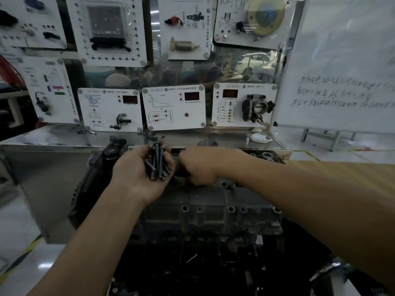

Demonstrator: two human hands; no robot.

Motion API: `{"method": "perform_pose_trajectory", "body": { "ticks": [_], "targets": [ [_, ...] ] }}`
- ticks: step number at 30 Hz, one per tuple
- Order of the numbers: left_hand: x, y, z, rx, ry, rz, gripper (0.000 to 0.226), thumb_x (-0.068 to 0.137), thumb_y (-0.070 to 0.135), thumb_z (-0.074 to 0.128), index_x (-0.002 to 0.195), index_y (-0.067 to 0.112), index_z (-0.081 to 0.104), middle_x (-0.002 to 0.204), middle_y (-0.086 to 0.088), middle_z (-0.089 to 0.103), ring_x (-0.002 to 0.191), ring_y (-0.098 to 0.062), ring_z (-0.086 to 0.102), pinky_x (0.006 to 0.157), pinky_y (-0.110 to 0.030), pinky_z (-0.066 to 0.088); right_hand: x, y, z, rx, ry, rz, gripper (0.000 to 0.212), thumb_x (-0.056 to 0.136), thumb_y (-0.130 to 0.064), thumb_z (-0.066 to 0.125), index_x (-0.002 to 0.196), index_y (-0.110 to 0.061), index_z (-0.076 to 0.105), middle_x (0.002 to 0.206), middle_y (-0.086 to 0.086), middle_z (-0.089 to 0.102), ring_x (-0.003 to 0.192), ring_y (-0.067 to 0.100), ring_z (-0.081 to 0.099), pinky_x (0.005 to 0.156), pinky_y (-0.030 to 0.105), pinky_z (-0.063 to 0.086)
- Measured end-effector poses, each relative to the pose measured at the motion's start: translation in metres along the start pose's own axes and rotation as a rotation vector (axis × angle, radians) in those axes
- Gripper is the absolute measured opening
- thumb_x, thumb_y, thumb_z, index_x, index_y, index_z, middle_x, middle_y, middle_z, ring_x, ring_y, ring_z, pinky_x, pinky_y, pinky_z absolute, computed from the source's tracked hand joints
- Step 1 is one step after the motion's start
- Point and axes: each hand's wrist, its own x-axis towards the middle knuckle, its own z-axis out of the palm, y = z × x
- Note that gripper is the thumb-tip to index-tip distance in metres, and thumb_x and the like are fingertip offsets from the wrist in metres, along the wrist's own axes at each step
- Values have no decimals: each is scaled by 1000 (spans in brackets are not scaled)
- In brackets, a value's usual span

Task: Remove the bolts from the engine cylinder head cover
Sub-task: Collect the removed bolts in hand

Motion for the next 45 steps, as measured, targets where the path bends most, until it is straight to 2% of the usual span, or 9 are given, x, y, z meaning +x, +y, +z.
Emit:
{"method": "perform_pose_trajectory", "body": {
  "ticks": [5, 9, 19, 24, 27, 30, 34, 38, 45],
  "targets": [
    [-4, -2, 4, 20, 9, -9, 31, 106, 28, 33, 109, 9, 57, 85, -9, 59, 67, -14, 53, 55, -21, 52, -34, 23, -46, 312, 369, 10, 21, 96, -24, 61, 95, -9, 76, 88, -1, 73, 76, 8, 65, 75, 26, 54],
    [-14, -38, 30, 131, -84, -117, 34, 105, 28, 37, 102, 5, 62, 76, -8, 61, 58, -14, 55, 59, -21, 49, -81, 17, -53, 354, 399, -36, 23, 97, -30, 60, 97, -14, 77, 82, -5, 72, 70, 5, 63, 67, 23, 53],
    [-39, -258, 143, 222, -441, -643, 33, 103, 24, 36, 81, 9, 55, 68, -4, 50, 53, -10, 41, 44, -16, 40, -304, 84, 8, 186, 523, 586, 28, 95, -36, 59, 101, -14, 76, 80, -12, 67, 66, -2, 60, 68, 10, 48],
    [-63, -400, 176, 535, -580, -817, 30, 101, 35, 52, 81, 12, 55, 66, -2, 48, 47, -8, 41, 39, -15, 39, -432, 117, 59, 269, 535, 996, 47, 95, -41, 58, 88, 3, 72, 81, 23, 70, 65, 28, 65, 62, 33, 55],
    [-76, -484, 177, 1023, -746, -574, 24, 100, 29, 56, 83, 12, 58, 70, -6, 50, 51, -14, 43, 45, -26, 37, -483, 122, 102, 358, 465, 1239, 42, 91, -40, 63, 76, -2, 72, 66, 20, 60, 55, 14, 45, 54, 29, 41],
    [-80, -554, 165, 1798, -1195, 199, 22, 97, 26, 53, 96, 8, 65, 99, -16, 66, 92, -30, 63, 76, -36, 47, -527, 123, 147, 389, 439, 1400, 34, 89, -43, 63, 67, -18, 71, 60, -4, 61, 53, 5, 51, 54, 26, 39],
    [-96, -598, 157, 1985, -1252, 563, 29, 92, 14, 50, 118, 5, 57, 114, -17, 62, 105, -34, 59, 70, -36, 40, -551, 120, 193, 421, 368, 1424, 27, 91, -41, 62, 84, -21, 78, 77, -6, 71, 71, 7, 63, 67, 31, 53],
    [-106, -611, 152, 1989, -1149, 564, 60, 90, 22, 51, 145, 8, 31, 137, -15, 41, 123, -35, 40, 94, -44, 39, -554, 130, 212, 444, 431, 1477, 28, 91, -37, 61, 81, -16, 77, 77, 1, 72, 74, 17, 66, 74, 44, 58],
    [-84, -528, 153, 1552, -1099, 268, 48, 94, 41, 59, 135, 18, 51, 132, -3, 56, 126, -20, 49, 100, -40, 47, -529, 144, 196, 423, 568, 1486, 26, 92, -37, 62, 75, -19, 73, 74, -3, 70, 70, 14, 64, 64, 35, 54]
  ]
}}
